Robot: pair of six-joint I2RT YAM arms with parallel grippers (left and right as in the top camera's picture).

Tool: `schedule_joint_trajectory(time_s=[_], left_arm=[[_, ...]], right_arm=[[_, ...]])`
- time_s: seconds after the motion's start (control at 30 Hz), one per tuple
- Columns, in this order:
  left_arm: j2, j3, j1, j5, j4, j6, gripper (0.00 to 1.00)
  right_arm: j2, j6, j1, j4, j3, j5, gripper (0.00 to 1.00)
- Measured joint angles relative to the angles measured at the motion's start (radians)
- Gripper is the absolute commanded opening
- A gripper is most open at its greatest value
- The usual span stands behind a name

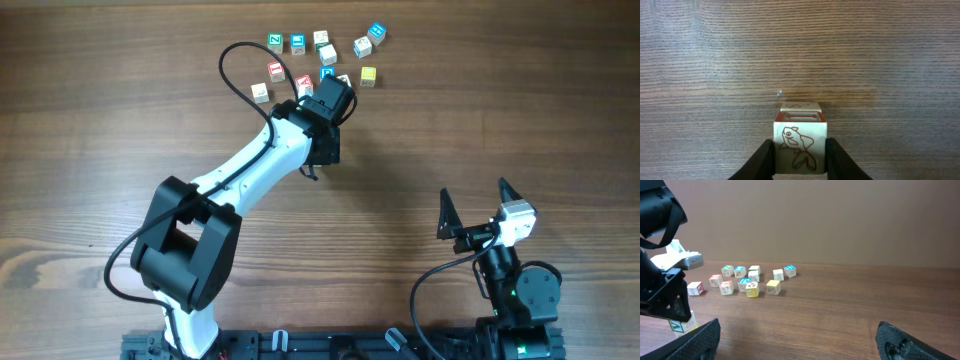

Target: Form a tower

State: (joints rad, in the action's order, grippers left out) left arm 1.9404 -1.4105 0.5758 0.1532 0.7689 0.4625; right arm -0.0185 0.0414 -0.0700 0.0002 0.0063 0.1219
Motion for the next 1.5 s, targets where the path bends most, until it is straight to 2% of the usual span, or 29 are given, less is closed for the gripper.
schedule_joint_trajectory(time_s=[0.1,0.27,0.33,0.5,0.57,1.1,1.13,1.2,1.23,1.37,1.43,1.5], left_arm=[[0.005,0.0,0.0,0.0,0.001,-0.003,0.47],[0.012,0.0,0.0,0.0,0.003,-0.008,0.51],[0.012,0.0,0.0,0.0,0.004,-0.008,0.49],[0.012,0.0,0.0,-0.001,-0.01,-0.008,0.33],[0.012,0.0,0.0,0.0,-0.019,-0.008,0.3],[0.012,0.0,0.0,0.007,-0.019,-0.008,0.31],[0.012,0.0,0.0,0.007,-0.019,-0.008,0.32],[0.012,0.0,0.0,0.007,-0.02,-0.008,0.42],[0.012,0.0,0.0,0.008,-0.022,-0.011,0.42],[0.012,0.0,0.0,0.008,-0.02,-0.009,0.36],[0.012,0.0,0.0,0.008,-0.018,-0.008,0.28],[0.012,0.0,0.0,0.009,-0.018,-0.01,0.25]], right_arm=[[0.0,0.0,0.0,0.0,0.0,0.0,1.0],[0.0,0.0,0.0,0.0,0.0,0.0,1.0],[0.0,0.0,0.0,0.0,0.0,0.0,1.0],[0.0,0.0,0.0,0.0,0.0,0.0,1.0],[0.0,0.0,0.0,0.0,0.0,0.0,0.99],[0.0,0.0,0.0,0.0,0.0,0.0,1.0],[0.0,0.0,0.0,0.0,0.0,0.0,1.0],[0.0,0.0,0.0,0.0,0.0,0.0,1.0],[0.0,0.0,0.0,0.0,0.0,0.0,1.0],[0.0,0.0,0.0,0.0,0.0,0.0,1.0],[0.0,0.0,0.0,0.0,0.0,0.0,1.0],[0.0,0.0,0.0,0.0,0.0,0.0,1.0]])
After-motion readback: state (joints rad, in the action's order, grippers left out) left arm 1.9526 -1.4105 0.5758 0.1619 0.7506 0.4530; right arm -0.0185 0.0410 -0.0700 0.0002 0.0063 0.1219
